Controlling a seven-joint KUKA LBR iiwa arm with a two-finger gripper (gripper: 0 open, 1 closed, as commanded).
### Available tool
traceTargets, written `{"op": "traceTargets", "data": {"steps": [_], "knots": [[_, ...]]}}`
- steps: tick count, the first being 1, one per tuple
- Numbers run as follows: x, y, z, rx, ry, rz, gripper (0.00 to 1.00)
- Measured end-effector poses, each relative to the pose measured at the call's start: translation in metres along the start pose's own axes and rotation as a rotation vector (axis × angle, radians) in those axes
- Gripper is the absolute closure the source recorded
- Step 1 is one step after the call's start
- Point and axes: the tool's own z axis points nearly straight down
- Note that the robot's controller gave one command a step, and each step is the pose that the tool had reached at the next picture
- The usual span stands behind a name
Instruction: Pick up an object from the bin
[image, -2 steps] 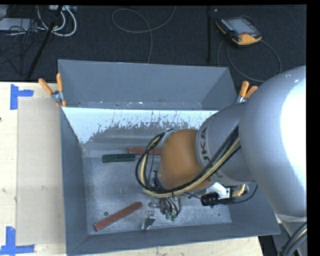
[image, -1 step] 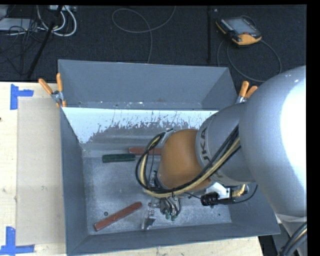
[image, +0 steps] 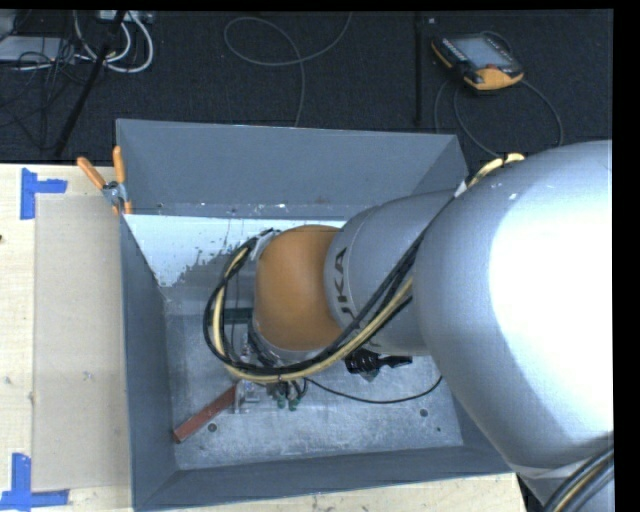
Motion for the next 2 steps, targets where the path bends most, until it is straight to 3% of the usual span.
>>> {"op": "traceTargets", "data": {"steps": [1,2], "knots": [[0.0,0.0,0.0,0.0,0.0,-0.001,1.0],[-0.011,0.01,-0.032,0.005,0.014,0.076,1.0]]}}
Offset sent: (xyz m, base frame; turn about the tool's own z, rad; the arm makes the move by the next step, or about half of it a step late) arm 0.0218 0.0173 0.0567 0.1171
